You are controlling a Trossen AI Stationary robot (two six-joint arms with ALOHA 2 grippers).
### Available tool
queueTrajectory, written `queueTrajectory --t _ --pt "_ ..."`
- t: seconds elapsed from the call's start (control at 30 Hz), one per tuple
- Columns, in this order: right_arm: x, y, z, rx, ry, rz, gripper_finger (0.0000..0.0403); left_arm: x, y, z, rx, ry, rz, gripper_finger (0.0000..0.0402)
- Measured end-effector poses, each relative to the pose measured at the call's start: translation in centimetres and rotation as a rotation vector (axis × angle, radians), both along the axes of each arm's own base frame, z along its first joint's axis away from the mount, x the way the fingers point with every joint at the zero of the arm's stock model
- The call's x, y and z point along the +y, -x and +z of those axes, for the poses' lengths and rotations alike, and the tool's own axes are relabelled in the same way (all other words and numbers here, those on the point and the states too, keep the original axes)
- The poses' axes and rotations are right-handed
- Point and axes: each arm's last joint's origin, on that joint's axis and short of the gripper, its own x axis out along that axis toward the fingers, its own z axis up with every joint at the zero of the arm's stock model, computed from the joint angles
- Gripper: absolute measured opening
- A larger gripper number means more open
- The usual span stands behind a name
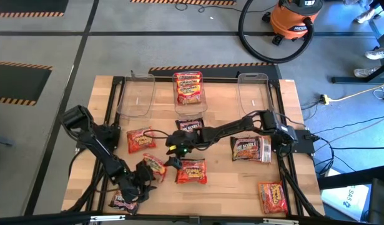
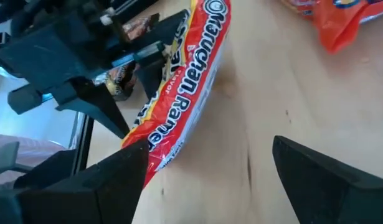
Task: Sort Maruchan noodles
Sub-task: Put the red noodle pack into the middle transparent bin
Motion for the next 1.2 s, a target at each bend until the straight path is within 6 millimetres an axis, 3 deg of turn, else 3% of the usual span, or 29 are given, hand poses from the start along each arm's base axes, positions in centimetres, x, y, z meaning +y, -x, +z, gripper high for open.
queueTrajectory --t 0.5,1.03,1.2 --pt "0.5 -0.6 0.0 -0.035 -0.156 0.022 0.0321 0.3 -0.1 -0.1 -0.028 -0.051 0.017 0.0195" --pt "0.4 -0.7 -0.1 -0.039 -0.111 -0.109 0.0321 0.8 -0.5 -0.1 -0.045 -0.107 0.021 0.0195" --pt "0.3 -0.7 -1.4 0.008 -0.107 -0.138 0.0313 0.9 -0.6 -0.1 -0.058 -0.128 0.017 0.0195"
